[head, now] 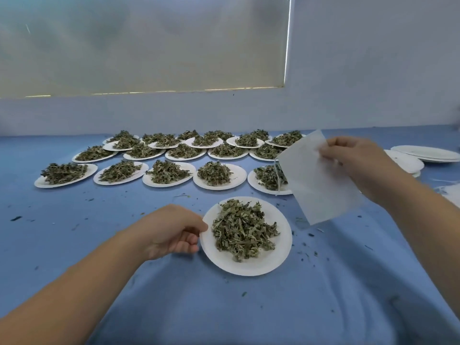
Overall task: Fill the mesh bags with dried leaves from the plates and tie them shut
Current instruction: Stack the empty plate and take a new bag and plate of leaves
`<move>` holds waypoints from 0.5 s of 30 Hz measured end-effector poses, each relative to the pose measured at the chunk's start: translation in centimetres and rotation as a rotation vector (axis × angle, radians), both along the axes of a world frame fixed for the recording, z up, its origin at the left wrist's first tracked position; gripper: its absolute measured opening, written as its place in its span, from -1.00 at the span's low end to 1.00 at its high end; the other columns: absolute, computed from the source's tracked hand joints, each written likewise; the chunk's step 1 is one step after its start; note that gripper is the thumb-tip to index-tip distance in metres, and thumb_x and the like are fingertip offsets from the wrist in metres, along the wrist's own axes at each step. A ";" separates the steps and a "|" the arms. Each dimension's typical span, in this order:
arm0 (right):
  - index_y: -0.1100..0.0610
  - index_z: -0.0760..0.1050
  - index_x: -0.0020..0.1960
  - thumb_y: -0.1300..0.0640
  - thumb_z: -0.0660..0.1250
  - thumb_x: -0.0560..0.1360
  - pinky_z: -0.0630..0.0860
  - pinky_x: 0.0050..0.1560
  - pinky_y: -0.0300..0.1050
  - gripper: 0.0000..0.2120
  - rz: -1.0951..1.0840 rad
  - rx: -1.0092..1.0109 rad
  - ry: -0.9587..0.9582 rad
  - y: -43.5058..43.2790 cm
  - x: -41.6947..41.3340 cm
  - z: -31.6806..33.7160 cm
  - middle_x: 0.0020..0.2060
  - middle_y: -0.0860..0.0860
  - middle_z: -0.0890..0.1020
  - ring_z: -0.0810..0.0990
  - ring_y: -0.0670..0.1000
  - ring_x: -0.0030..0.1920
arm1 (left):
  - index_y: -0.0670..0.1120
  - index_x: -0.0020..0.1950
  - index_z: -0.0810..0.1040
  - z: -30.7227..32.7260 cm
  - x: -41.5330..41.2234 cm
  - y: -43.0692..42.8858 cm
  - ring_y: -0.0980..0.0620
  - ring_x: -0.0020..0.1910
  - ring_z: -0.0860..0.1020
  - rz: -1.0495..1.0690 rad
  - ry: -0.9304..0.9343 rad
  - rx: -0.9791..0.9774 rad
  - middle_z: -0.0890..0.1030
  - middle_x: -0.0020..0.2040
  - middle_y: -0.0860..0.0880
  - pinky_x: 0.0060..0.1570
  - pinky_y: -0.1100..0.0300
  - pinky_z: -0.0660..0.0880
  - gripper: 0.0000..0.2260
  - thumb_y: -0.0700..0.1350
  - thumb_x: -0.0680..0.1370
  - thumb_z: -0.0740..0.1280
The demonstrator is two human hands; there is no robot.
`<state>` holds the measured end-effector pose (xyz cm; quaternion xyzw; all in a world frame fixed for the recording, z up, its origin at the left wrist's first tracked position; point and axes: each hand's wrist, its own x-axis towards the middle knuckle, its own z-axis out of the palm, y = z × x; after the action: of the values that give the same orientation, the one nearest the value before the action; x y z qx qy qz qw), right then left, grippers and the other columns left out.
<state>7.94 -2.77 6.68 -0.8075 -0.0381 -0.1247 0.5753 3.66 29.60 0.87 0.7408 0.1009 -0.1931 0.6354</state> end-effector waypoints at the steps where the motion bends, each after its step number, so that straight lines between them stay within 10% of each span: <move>1: 0.00 0.57 -0.31 0.12 0.33 0.51 0.39 -0.36 -0.18 -0.78 -0.014 -0.013 -0.012 -0.3 -0.1 0.2 -0.46 -0.14 0.56 0.48 -0.12 -0.49 | -0.35 0.03 0.56 0.1 0.1 -0.8 0.07 -0.55 0.46 -0.030 0.003 0.019 0.47 -0.46 -0.10 -0.48 0.25 0.52 -0.86 -0.32 0.50 0.35; 15: 0.01 0.57 -0.20 0.08 0.30 0.49 0.37 -0.43 -0.32 -0.88 -0.046 -0.179 -0.233 1.2 0.7 2.4 -0.38 -0.17 0.55 0.43 -0.23 -0.46 | -0.15 0.01 0.65 0.8 0.7 -4.7 -0.03 -0.45 0.59 -0.155 -0.108 0.342 0.60 -0.41 -0.16 -0.34 0.18 0.60 -0.87 -0.25 0.48 0.39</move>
<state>8.67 -1.52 9.07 -0.8362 -0.0970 -0.2271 0.4896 4.33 24.95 1.63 0.8528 0.0404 -0.1814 0.4880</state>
